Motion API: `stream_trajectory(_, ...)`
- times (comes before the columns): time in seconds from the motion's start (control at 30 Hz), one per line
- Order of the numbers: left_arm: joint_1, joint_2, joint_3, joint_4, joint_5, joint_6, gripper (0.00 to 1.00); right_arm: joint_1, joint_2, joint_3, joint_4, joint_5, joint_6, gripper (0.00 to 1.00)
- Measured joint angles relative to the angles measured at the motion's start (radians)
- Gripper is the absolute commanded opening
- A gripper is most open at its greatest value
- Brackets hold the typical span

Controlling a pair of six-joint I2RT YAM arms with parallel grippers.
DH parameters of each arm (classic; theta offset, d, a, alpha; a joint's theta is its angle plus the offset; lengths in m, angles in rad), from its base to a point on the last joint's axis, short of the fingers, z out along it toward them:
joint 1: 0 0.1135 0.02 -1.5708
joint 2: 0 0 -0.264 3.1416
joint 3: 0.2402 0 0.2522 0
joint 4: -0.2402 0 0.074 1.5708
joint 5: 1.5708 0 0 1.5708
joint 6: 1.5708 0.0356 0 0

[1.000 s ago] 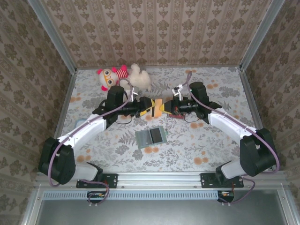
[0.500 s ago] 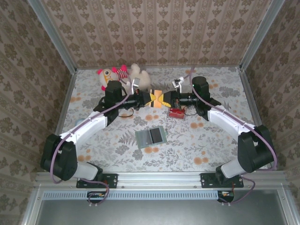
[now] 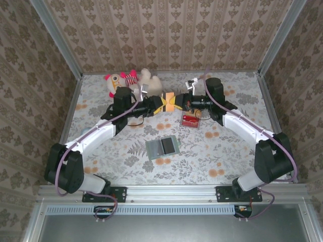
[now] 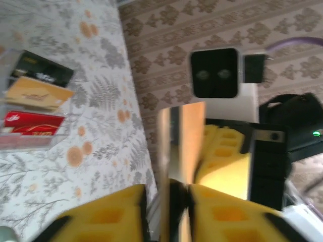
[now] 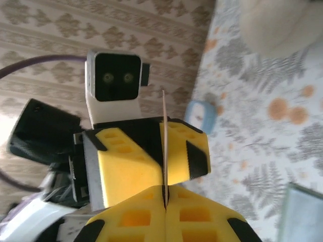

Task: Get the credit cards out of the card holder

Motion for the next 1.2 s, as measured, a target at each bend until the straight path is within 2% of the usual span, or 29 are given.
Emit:
stream_trajectory(0.17, 0.037, -0.050, 0.002, -0.291, -0.151, 0.121, 0.76, -0.022, -0.008, 0.111, -0.282, 0.161, -0.286, 0.00)
stream_trajectory(0.27, 0.069, -0.069, 0.002, -0.433, -0.227, 0.190, 0.90, -0.030, -0.008, 0.175, -0.435, 0.310, -0.469, 0.00)
stream_trajectory(0.4, 0.103, -0.095, -0.015, -0.532, -0.288, 0.261, 0.99, -0.033, -0.003, 0.231, -0.579, 0.512, -0.683, 0.00)
stream_trajectory(0.57, 0.136, -0.119, -0.035, -0.616, -0.330, 0.338, 1.00, -0.035, 0.039, 0.281, -0.692, 0.664, -0.946, 0.00)
stream_trajectory(0.73, 0.180, -0.135, -0.037, -0.643, -0.342, 0.386, 1.00, -0.035, 0.149, 0.384, -0.808, 0.716, -1.181, 0.00)
stream_trajectory(0.9, 0.217, -0.124, -0.037, -0.664, -0.335, 0.421, 1.00, -0.034, 0.217, 0.397, -0.849, 0.769, -1.392, 0.00)
stream_trajectory(1.2, 0.297, -0.029, -0.035, -0.625, -0.187, 0.433, 1.00, -0.034, 0.339, 0.452, -0.885, 0.815, -1.680, 0.00)
